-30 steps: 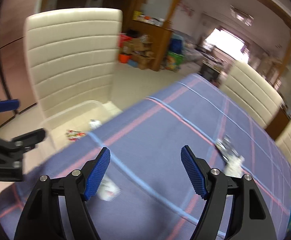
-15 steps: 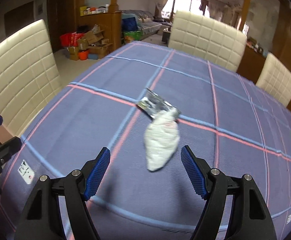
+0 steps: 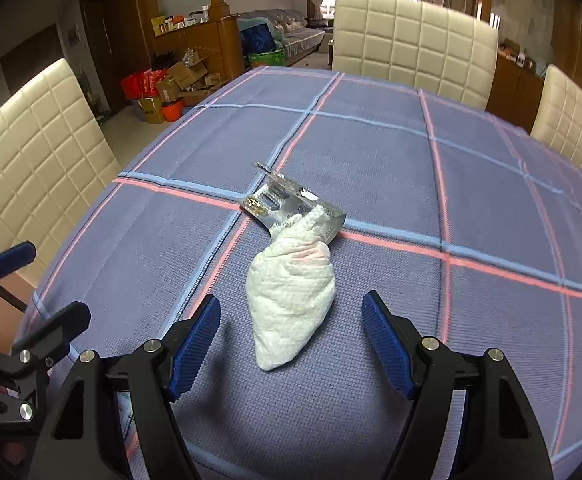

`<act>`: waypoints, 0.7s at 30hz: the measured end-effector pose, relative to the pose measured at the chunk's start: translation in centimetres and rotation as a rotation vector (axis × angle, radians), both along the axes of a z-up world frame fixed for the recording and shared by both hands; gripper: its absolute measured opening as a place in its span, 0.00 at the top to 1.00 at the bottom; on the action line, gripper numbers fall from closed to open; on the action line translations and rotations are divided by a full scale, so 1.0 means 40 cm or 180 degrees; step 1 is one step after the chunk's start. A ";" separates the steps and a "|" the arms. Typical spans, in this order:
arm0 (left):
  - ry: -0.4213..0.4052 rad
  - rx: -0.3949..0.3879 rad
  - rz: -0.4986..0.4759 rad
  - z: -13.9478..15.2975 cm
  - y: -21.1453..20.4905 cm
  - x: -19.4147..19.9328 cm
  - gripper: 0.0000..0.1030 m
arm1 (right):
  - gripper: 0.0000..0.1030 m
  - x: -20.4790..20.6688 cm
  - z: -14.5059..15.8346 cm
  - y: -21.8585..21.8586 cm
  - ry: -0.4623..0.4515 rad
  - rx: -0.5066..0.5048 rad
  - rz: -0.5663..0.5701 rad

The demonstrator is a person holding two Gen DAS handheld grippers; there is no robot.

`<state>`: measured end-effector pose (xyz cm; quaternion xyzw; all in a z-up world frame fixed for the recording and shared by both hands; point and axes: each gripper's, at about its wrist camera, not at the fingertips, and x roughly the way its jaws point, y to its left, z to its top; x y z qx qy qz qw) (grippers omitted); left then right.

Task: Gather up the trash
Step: 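Move both grippers back over the blister pack and white tissue, then grasp the white tissue with the right gripper while the left grasps the silver blister pack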

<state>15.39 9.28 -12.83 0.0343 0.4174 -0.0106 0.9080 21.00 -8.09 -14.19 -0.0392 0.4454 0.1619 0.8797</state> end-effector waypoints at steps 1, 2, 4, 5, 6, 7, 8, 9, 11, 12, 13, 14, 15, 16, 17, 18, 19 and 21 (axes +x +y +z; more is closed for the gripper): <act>0.0007 0.0008 -0.0004 0.000 -0.004 0.002 0.04 | 0.38 -0.002 -0.001 -0.001 -0.0004 -0.0003 0.0006; 0.0007 0.0014 -0.0010 0.001 -0.008 0.003 0.04 | 0.43 -0.004 -0.001 -0.001 -0.0005 -0.0026 0.0023; 0.0000 0.0017 -0.0029 0.005 -0.016 0.000 0.04 | 0.66 -0.011 0.001 0.000 0.0001 -0.0052 0.0062; -0.0005 0.0017 -0.0040 0.007 -0.018 -0.002 0.04 | 0.70 -0.020 0.004 0.000 -0.0013 -0.0072 0.0092; -0.0011 0.0018 -0.0054 0.010 -0.023 -0.005 0.04 | 0.79 -0.028 0.008 -0.002 -0.0038 -0.0091 0.0106; -0.0020 0.0023 -0.0072 0.013 -0.029 -0.010 0.04 | 0.81 -0.035 0.012 -0.004 -0.0063 -0.0102 0.0112; -0.0028 0.0026 -0.0085 0.015 -0.033 -0.013 0.04 | 0.82 -0.048 0.020 -0.008 -0.0108 -0.0110 0.0114; -0.0036 0.0029 -0.0098 0.018 -0.039 -0.017 0.04 | 0.83 -0.056 0.025 -0.011 -0.0137 -0.0118 0.0114; -0.0055 0.0034 -0.0125 0.026 -0.050 -0.027 0.04 | 0.83 -0.077 0.038 -0.022 -0.0205 -0.0140 0.0109; -0.0066 0.0036 -0.0135 0.029 -0.055 -0.032 0.04 | 0.84 -0.085 0.044 -0.026 -0.0226 -0.0150 0.0108; -0.0082 0.0037 -0.0145 0.033 -0.060 -0.038 0.04 | 0.84 -0.094 0.049 -0.031 -0.0249 -0.0158 0.0105; -0.0086 0.0035 -0.0149 0.035 -0.064 -0.042 0.04 | 0.85 -0.105 0.056 -0.038 -0.0280 -0.0167 0.0094; -0.0086 0.0026 -0.0155 0.037 -0.069 -0.045 0.04 | 0.85 -0.114 0.061 -0.045 -0.0304 -0.0175 0.0079; -0.0087 0.0017 -0.0159 0.038 -0.071 -0.046 0.04 | 0.85 -0.120 0.065 -0.055 -0.0324 -0.0179 0.0059; -0.0084 0.0009 -0.0162 0.039 -0.075 -0.045 0.04 | 0.85 -0.126 0.069 -0.067 -0.0333 -0.0175 0.0033; -0.0075 0.0004 -0.0169 0.038 -0.081 -0.044 0.04 | 0.85 -0.128 0.072 -0.080 -0.0336 -0.0167 0.0006; -0.0063 -0.0004 -0.0185 0.038 -0.088 -0.041 0.04 | 0.85 -0.130 0.074 -0.092 -0.0340 -0.0163 -0.0019; -0.0053 -0.0014 -0.0216 0.036 -0.103 -0.031 0.04 | 0.85 -0.128 0.075 -0.113 -0.0345 -0.0168 -0.0068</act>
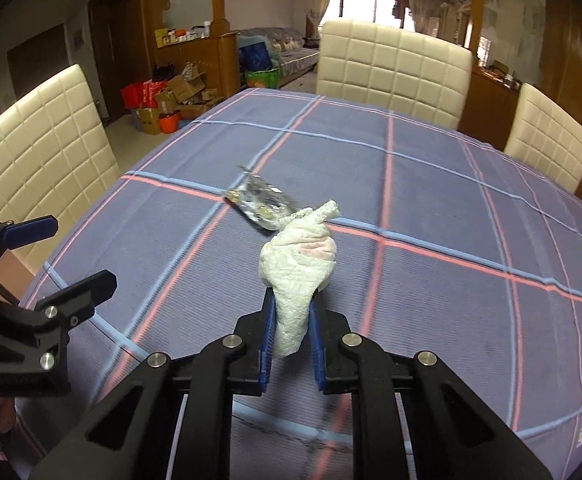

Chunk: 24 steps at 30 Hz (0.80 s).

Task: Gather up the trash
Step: 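Grasp the white tissue with the right gripper while the left grasps the silver blister pack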

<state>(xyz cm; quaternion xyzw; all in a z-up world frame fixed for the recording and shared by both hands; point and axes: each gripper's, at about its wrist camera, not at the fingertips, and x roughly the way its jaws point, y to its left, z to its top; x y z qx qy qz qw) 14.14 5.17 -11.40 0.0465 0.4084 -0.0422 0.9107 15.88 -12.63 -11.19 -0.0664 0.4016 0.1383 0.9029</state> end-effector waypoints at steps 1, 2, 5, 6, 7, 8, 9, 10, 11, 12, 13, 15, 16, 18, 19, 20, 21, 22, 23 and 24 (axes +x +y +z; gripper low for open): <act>0.0010 -0.0010 -0.0019 -0.002 -0.010 0.010 0.04 | 0.85 0.003 0.000 -0.011 -0.0001 -0.0003 -0.0023; 0.0027 -0.0030 -0.0046 -0.005 -0.021 0.021 0.04 | 0.85 0.007 -0.001 -0.019 -0.0002 -0.0009 -0.0044; 0.0107 -0.0083 -0.0184 -0.021 -0.061 0.070 0.04 | 0.85 0.027 -0.005 -0.043 0.0001 -0.0020 -0.0105; 0.0122 -0.0066 -0.0216 -0.025 -0.073 0.081 0.04 | 0.85 0.035 -0.008 -0.051 0.0004 -0.0021 -0.0122; 0.0135 -0.0023 -0.0277 -0.032 -0.096 0.103 0.04 | 0.85 0.046 -0.010 -0.059 0.0010 -0.0020 -0.0141; 0.0135 0.0010 -0.0316 -0.035 -0.111 0.118 0.04 | 0.85 0.059 -0.013 -0.068 0.0018 -0.0019 -0.0160; 0.0136 0.0036 -0.0348 -0.038 -0.122 0.129 0.04 | 0.85 0.069 -0.015 -0.073 0.0024 -0.0020 -0.0173; 0.0138 0.0073 -0.0401 -0.043 -0.140 0.151 0.04 | 0.85 0.080 -0.017 -0.081 0.0030 -0.0023 -0.0188; 0.0139 0.0087 -0.0428 -0.046 -0.147 0.162 0.04 | 0.85 0.091 -0.019 -0.089 0.0036 -0.0025 -0.0199; 0.0141 0.0106 -0.0458 -0.050 -0.157 0.178 0.04 | 0.85 0.105 -0.022 -0.095 0.0044 -0.0027 -0.0211; 0.0150 0.0125 -0.0494 -0.056 -0.166 0.198 0.04 | 0.85 0.116 -0.024 -0.100 0.0047 -0.0028 -0.0218; 0.0189 0.0132 -0.0548 -0.069 -0.173 0.234 0.04 | 0.85 0.140 -0.027 -0.109 0.0053 -0.0024 -0.0231; 0.0216 0.0133 -0.0560 -0.077 -0.174 0.255 0.04 | 0.85 0.150 -0.028 -0.112 0.0058 -0.0015 -0.0234; 0.0245 0.0083 -0.0589 -0.086 -0.171 0.284 0.04 | 0.85 0.169 -0.030 -0.112 0.0067 -0.0005 -0.0227; 0.0258 0.0056 -0.0597 -0.091 -0.173 0.304 0.04 | 0.85 0.179 -0.031 -0.110 0.0069 -0.0006 -0.0221; 0.0261 0.0042 -0.0602 -0.094 -0.173 0.315 0.04 | 0.85 0.183 -0.032 -0.107 0.0069 -0.0004 -0.0216; 0.0269 0.0027 -0.0613 -0.096 -0.173 0.324 0.04 | 0.85 0.191 -0.032 -0.103 0.0069 0.0002 -0.0206; 0.0289 0.0002 -0.0621 -0.099 -0.174 0.336 0.04 | 0.85 0.196 -0.032 -0.100 0.0067 0.0004 -0.0199; 0.0305 -0.0025 -0.0624 -0.102 -0.174 0.346 0.04 | 0.85 0.199 -0.033 -0.096 0.0065 0.0005 -0.0192; 0.0318 -0.0037 -0.0633 -0.104 -0.174 0.353 0.04 | 0.85 0.203 -0.034 -0.093 0.0063 0.0006 -0.0184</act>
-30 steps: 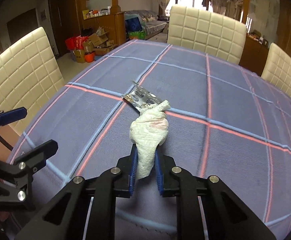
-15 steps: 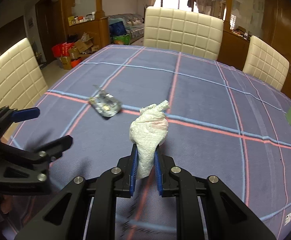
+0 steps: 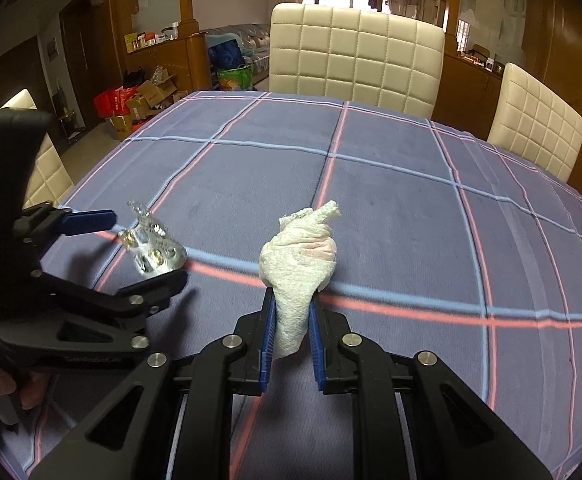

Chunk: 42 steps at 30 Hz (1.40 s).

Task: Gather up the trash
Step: 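Grasp the white tissue with the right gripper while the left grasps the silver blister pack, then carry the blister pack and white tissue over the clear bin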

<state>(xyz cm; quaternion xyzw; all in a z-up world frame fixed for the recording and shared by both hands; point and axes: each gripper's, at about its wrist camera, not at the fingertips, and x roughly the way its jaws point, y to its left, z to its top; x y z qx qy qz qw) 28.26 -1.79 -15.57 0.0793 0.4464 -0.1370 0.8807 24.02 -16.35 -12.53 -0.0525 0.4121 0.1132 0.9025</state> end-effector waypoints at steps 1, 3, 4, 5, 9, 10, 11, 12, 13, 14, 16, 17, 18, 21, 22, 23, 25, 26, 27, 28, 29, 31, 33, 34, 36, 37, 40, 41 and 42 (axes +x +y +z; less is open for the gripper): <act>0.0019 0.0006 -0.0006 -0.005 -0.001 0.008 0.04 | 0.85 0.003 -0.001 0.002 0.0002 -0.0002 0.0005; 0.0017 0.0059 0.0023 -0.014 0.000 0.016 0.04 | 0.85 0.002 -0.004 0.009 0.0004 -0.0018 0.0018; 0.0023 -0.0004 0.0008 -0.014 0.005 0.015 0.11 | 0.85 0.002 -0.005 0.011 0.0006 -0.0028 0.0023; -0.0023 -0.0011 0.0029 -0.009 0.010 0.009 0.26 | 0.85 0.000 -0.006 0.013 0.0010 -0.0036 0.0026; -0.0002 -0.0047 -0.0051 0.003 0.011 -0.012 0.31 | 0.85 -0.013 -0.011 0.023 0.0047 -0.0030 0.0046; 0.0006 -0.0072 -0.0067 0.004 0.013 -0.022 0.32 | 0.85 -0.019 -0.011 0.027 0.0050 -0.0031 0.0057; -0.0005 -0.0074 -0.0069 0.007 0.014 -0.034 0.32 | 0.85 -0.026 -0.009 0.033 0.0051 -0.0033 0.0070; -0.0020 -0.0082 -0.0067 0.012 0.017 -0.048 0.32 | 0.85 -0.032 -0.007 0.038 0.0051 -0.0033 0.0081; -0.0027 -0.0101 -0.0069 0.017 0.020 -0.061 0.32 | 0.85 -0.043 -0.004 0.044 0.0048 -0.0034 0.0101; -0.0031 -0.0115 -0.0073 0.020 0.022 -0.071 0.32 | 0.85 -0.056 0.000 0.053 0.0042 -0.0043 0.0129; -0.0063 -0.0103 -0.0071 0.030 0.030 -0.105 0.32 | 0.85 -0.075 0.006 0.065 0.0021 -0.0065 0.0172; -0.0081 -0.0093 -0.0068 0.034 0.034 -0.119 0.32 | 0.85 -0.088 0.008 0.071 0.0014 -0.0067 0.0192; -0.0104 -0.0086 -0.0055 0.040 0.041 -0.137 0.32 | 0.85 -0.104 0.012 0.078 0.0009 -0.0064 0.0215; -0.0156 -0.0093 -0.0010 0.056 0.064 -0.181 0.32 | 0.85 -0.150 0.019 0.097 -0.0009 -0.0060 0.0263; -0.0191 -0.0090 0.0016 0.064 0.074 -0.206 0.32 | 0.85 -0.164 0.021 0.101 -0.0019 -0.0061 0.0280; -0.0216 -0.0086 0.0028 0.068 0.082 -0.224 0.32 | 0.85 -0.175 0.024 0.104 -0.0033 -0.0068 0.0290; -0.0253 -0.0078 0.0051 0.076 0.096 -0.257 0.32 | 0.85 -0.210 0.030 0.110 -0.0066 -0.0079 0.0301; -0.0267 -0.0077 0.0061 0.079 0.104 -0.277 0.32 | 0.85 -0.228 0.034 0.112 -0.0080 -0.0074 0.0304; -0.0272 -0.0072 0.0071 0.080 0.111 -0.290 0.32 | 0.85 -0.246 0.036 0.115 -0.0093 -0.0071 0.0301; -0.0275 -0.0061 0.0087 0.082 0.118 -0.307 0.32 | 0.85 -0.254 0.038 0.115 -0.0101 -0.0065 0.0299; -0.0274 -0.0045 0.0104 0.083 0.125 -0.324 0.32 | 0.85 -0.271 0.041 0.117 -0.0113 -0.0048 0.0303; -0.0270 -0.0017 0.0125 0.085 0.134 -0.346 0.32 | 0.85 -0.294 0.046 0.121 -0.0138 -0.0037 0.0317; -0.0281 0.0015 0.0153 0.090 0.141 -0.367 0.32 | 0.85 -0.321 0.050 0.126 -0.0167 -0.0029 0.0346; -0.0298 0.0034 0.0169 0.093 0.142 -0.381 0.32 | 0.85 -0.332 0.051 0.128 -0.0172 -0.0028 0.0362; -0.0322 0.0053 0.0194 0.100 0.145 -0.400 0.32 | 0.85 -0.351 0.050 0.131 -0.0181 -0.0041 0.0389; -0.0335 0.0062 0.0207 0.104 0.146 -0.413 0.32 | 0.85 -0.358 0.051 0.130 -0.0184 -0.0045 0.0403; -0.0374 0.0093 0.0239 0.114 0.143 -0.441 0.32 | 0.85 -0.376 0.054 0.124 -0.0204 -0.0047 0.0441; -0.0385 0.0105 0.0247 0.116 0.141 -0.448 0.32 | 0.85 -0.381 0.056 0.122 -0.0213 -0.0046 0.0448; -0.0397 0.0116 0.0255 0.119 0.138 -0.455 0.32 | 0.85 -0.385 0.057 0.118 -0.0220 -0.0037 0.0454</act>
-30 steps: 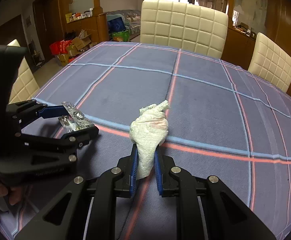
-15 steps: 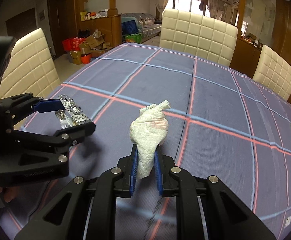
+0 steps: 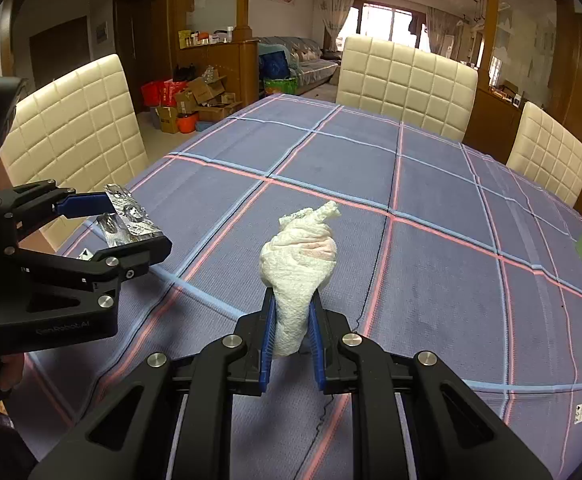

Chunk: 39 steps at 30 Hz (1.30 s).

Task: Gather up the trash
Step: 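Carry the blister pack and white tissue over the clear bin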

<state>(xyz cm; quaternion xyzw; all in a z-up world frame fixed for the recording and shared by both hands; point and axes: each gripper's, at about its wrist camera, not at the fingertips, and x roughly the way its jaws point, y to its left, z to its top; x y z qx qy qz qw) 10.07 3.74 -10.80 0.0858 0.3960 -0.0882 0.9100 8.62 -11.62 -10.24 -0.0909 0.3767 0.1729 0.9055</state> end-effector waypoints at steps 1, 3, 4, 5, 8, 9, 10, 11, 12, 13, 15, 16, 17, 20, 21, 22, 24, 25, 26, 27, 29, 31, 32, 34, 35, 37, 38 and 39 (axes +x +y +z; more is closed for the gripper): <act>-0.0015 0.0013 0.0008 0.004 -0.003 -0.007 0.32 | 0.85 -0.004 0.001 -0.003 -0.0004 0.0012 0.0005; -0.0046 0.0038 0.0018 0.015 -0.009 -0.017 0.32 | 0.85 -0.010 0.003 -0.007 -0.0007 0.0033 0.0019; -0.0072 0.0056 0.0025 0.020 -0.013 -0.026 0.32 | 0.85 -0.012 0.006 -0.007 -0.0012 0.0037 0.0029; -0.0093 0.0074 0.0028 0.026 -0.016 -0.032 0.32 | 0.85 -0.014 0.008 -0.007 -0.0021 0.0039 0.0043; -0.0150 0.0118 0.0039 0.036 -0.020 -0.050 0.32 | 0.85 -0.025 0.019 -0.004 -0.0068 0.0039 0.0089; -0.0167 0.0129 0.0044 0.038 -0.021 -0.055 0.32 | 0.85 -0.028 0.023 0.000 -0.0086 0.0043 0.0107; -0.0179 0.0137 0.0046 0.040 -0.020 -0.059 0.32 | 0.85 -0.031 0.025 0.002 -0.0097 0.0046 0.0120; -0.0185 0.0144 0.0049 0.040 -0.020 -0.063 0.32 | 0.85 -0.033 0.029 0.004 -0.0108 0.0048 0.0132; -0.0192 0.0153 0.0053 0.041 -0.021 -0.065 0.32 | 0.85 -0.036 0.032 0.008 -0.0123 0.0049 0.0149; -0.0200 0.0160 0.0058 0.042 -0.019 -0.068 0.32 | 0.85 -0.038 0.036 0.011 -0.0134 0.0050 0.0163; -0.0221 0.0164 0.0070 0.046 -0.014 -0.072 0.32 | 0.85 -0.044 0.042 0.022 -0.0158 0.0046 0.0197; -0.0234 0.0159 0.0081 0.048 -0.008 -0.076 0.32 | 0.85 -0.046 0.044 0.030 -0.0164 0.0039 0.0215; -0.0242 0.0148 0.0093 0.050 -0.003 -0.078 0.32 | 0.85 -0.045 0.046 0.035 -0.0165 0.0030 0.0228; -0.0258 0.0114 0.0133 0.049 0.013 -0.083 0.32 | 0.85 -0.050 0.045 0.060 -0.0172 -0.0030 0.0292; -0.0264 0.0104 0.0148 0.048 0.021 -0.086 0.32 | 0.85 -0.052 0.045 0.074 -0.0181 -0.0066 0.0322; -0.0269 0.0093 0.0167 0.046 0.032 -0.088 0.32 | 0.85 -0.053 0.045 0.085 -0.0184 -0.0089 0.0345; -0.0269 0.0061 0.0207 0.041 0.053 -0.090 0.32 | 0.85 -0.050 0.045 0.108 -0.0182 -0.0128 0.0388; -0.0266 0.0036 0.0231 0.038 0.066 -0.090 0.32 | 0.85 -0.049 0.043 0.119 -0.0179 -0.0148 0.0408; -0.0266 0.0013 0.0259 0.035 0.079 -0.092 0.32 | 0.85 -0.047 0.042 0.131 -0.0173 -0.0169 0.0430; -0.0267 -0.0012 0.0287 0.033 0.094 -0.092 0.32 | 0.85 -0.045 0.039 0.146 -0.0164 -0.0193 0.0457; -0.0268 -0.0042 0.0348 0.028 0.122 -0.094 0.32 | 0.85 -0.044 0.035 0.171 -0.0152 -0.0227 0.0503; -0.0270 -0.0063 0.0422 0.024 0.155 -0.096 0.32 | 0.85 -0.042 0.030 0.200 -0.0140 -0.0262 0.0565; -0.0272 -0.0071 0.0459 0.023 0.170 -0.097 0.32 | 0.85 -0.039 0.027 0.212 -0.0135 -0.0277 0.0591; -0.0277 -0.0087 0.0547 0.020 0.204 -0.101 0.32 | 0.85 -0.031 0.020 0.242 -0.0108 -0.0293 0.0649; -0.0276 -0.0088 0.0588 0.018 0.222 -0.103 0.32 | 0.85 -0.026 0.018 0.253 -0.0091 -0.0290 0.0669; -0.0286 -0.0065 0.0684 0.013 0.259 -0.107 0.32 | 0.85 -0.015 0.012 0.284 -0.0040 -0.0273 0.0734; -0.0293 -0.0049 0.0738 0.010 0.277 -0.108 0.31 | 0.85 -0.009 0.010 0.303 -0.0022 -0.0274 0.0776; -0.0295 -0.0044 0.0776 0.007 0.290 -0.111 0.31 | 0.85 -0.005 0.009 0.321 -0.0018 -0.0278 0.0819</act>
